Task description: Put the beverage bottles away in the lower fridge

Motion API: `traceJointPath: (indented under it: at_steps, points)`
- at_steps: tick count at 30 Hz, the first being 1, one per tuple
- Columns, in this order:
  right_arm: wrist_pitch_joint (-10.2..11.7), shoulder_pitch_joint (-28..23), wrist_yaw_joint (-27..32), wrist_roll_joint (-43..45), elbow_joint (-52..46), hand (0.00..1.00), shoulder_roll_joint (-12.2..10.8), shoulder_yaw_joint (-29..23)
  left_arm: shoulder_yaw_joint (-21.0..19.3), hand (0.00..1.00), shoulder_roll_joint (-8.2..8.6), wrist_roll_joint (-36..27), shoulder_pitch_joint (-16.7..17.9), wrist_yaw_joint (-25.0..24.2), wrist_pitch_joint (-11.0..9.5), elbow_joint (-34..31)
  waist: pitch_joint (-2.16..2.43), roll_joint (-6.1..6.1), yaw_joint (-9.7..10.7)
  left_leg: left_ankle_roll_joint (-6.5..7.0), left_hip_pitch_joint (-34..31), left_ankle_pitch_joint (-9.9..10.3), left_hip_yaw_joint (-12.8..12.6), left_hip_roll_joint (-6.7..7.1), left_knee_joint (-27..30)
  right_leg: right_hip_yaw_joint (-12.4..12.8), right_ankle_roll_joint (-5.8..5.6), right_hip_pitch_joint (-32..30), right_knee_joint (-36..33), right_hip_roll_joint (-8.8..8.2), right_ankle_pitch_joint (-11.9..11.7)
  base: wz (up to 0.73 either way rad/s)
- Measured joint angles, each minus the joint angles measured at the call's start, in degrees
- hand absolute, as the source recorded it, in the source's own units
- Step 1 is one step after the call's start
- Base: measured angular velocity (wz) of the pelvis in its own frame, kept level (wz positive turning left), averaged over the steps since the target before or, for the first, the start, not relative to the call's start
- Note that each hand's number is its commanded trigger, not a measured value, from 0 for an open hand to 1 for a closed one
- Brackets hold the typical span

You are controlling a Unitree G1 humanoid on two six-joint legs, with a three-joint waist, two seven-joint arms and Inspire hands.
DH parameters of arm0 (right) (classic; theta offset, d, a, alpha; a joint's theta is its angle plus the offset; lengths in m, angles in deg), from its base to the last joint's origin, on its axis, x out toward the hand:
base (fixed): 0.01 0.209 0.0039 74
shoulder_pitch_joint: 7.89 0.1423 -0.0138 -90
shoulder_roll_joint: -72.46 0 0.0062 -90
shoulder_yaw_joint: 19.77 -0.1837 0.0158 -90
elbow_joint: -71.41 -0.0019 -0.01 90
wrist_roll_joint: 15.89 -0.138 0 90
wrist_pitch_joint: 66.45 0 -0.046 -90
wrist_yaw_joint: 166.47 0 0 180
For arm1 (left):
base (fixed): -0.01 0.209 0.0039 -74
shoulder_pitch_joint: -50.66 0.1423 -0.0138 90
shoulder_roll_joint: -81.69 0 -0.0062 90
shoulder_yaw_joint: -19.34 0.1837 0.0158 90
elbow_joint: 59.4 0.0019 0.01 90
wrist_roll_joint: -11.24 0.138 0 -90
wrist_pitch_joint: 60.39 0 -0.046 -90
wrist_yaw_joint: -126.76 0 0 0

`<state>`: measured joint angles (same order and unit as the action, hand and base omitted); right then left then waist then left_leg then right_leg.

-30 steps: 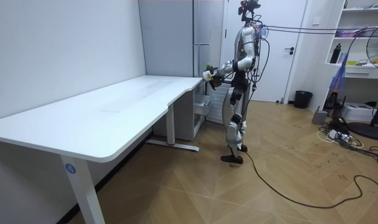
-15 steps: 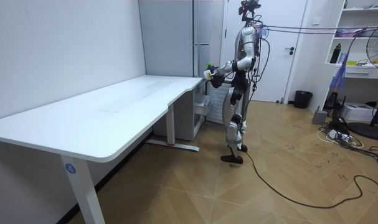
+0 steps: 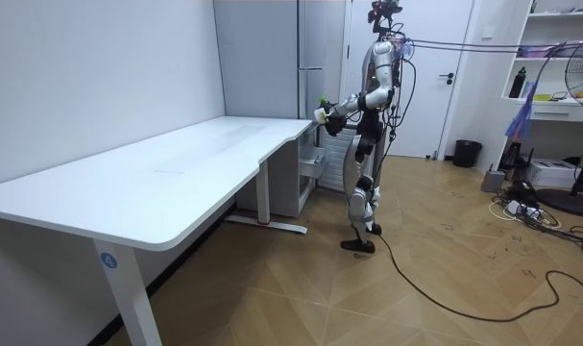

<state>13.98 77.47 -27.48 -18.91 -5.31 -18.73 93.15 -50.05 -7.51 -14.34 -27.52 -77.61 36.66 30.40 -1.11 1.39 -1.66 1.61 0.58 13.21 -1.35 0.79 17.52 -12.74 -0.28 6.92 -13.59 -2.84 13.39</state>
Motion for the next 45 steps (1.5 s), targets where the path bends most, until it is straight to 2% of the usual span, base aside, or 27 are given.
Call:
traceJointPath:
  at_steps: [8, 14, 22, 27, 30, 34, 37, 39, 45]
  points:
    - [-0.06, 0.0, 0.1, 0.0, 0.53, 1.0, -0.02, -0.02, 0.05, 0.0, 0.18, 0.46, -0.05, -0.04, 0.0, 0.0, 0.01, 0.0, 0.01, 0.0, 0.01, 0.0, -0.07, -0.01, -0.01, 0.0, 0.0, 0.01, -0.03, -0.02, 0.0, 0.0]
    - [-0.65, -0.03, -0.47, 0.45, 2.79, 1.0, -0.56, 1.25, 0.01, 0.0, 1.35, 1.52, -1.13, 0.03, -0.02, -1.07, 0.04, -0.09, -0.18, 0.0, 0.05, 0.0, -0.07, -0.03, -0.2, 0.0, 0.0, 0.04, -0.03, -0.02, 0.0, 0.0]
    - [-0.68, -0.04, -0.41, 0.78, 4.32, 1.0, -0.86, 1.25, 0.01, 0.0, 2.52, 1.49, -2.28, 0.03, -0.21, -2.65, 0.35, -0.88, -0.09, 0.0, 0.88, -0.02, -0.42, -0.08, -0.36, 0.12, 0.01, 0.07, -0.09, -0.08, 0.0, -0.02]
    - [-0.68, -0.03, -0.41, 0.78, 4.3, 1.0, -0.87, 1.11, 0.01, 0.0, 2.99, 1.49, -2.33, 0.11, -1.28, -3.14, 0.46, -1.22, -0.03, -0.01, 1.18, -0.02, -0.54, -0.08, -1.0, 0.12, 0.01, 0.58, 0.02, -0.09, 0.0, 0.0]
    - [-0.67, -0.02, -0.44, 0.78, 4.3, 1.0, -0.89, 1.05, 0.01, 0.0, 3.11, 1.49, -2.34, 0.18, -1.34, -3.14, 0.37, -1.3, -0.03, 0.0, 1.46, -0.03, -0.52, -0.06, -0.84, 0.14, 0.0, 0.75, 0.04, -0.12, 0.0, 0.0]
    - [-0.67, -0.01, -0.47, 0.77, 4.3, 1.0, -0.94, 0.71, -0.11, 0.0, 3.19, 1.49, -2.71, 0.38, -2.04, -3.27, -0.16, -1.62, -0.09, 0.0, 1.54, -0.03, -0.39, -0.06, -0.98, 0.11, 0.0, 0.84, 0.05, -0.14, 0.0, 0.0]
    - [-0.67, -0.01, -0.47, 0.77, 4.3, 1.0, -0.91, 0.6, -0.3, 0.0, 3.23, 1.47, -2.99, 1.35, -2.71, -5.46, -0.18, -1.62, -0.19, 0.0, 1.02, -0.03, -0.32, -0.07, -1.01, 0.07, 0.0, 0.41, 0.04, -0.11, 0.0, 0.0]
    - [-0.6, -0.02, -0.46, 0.77, 4.3, 1.0, -0.9, 0.59, -0.32, 0.0, 3.23, 1.44, -3.75, 1.56, -4.01, -5.65, -0.19, -1.59, -0.21, 0.0, 1.09, -0.03, -0.27, -0.05, -1.01, 0.01, 0.0, 0.6, 0.04, -0.11, 0.0, 0.0]
    - [-0.41, -0.04, -0.48, 1.04, 4.3, 1.0, -0.92, 0.4, -1.83, 0.0, 3.46, 1.45, -3.94, 2.85, -4.64, -9.0, -0.25, -1.27, -0.24, -0.01, 1.07, -0.03, -0.16, -0.05, -0.98, 0.09, 0.0, 0.33, 0.04, -0.08, 0.0, 0.0]
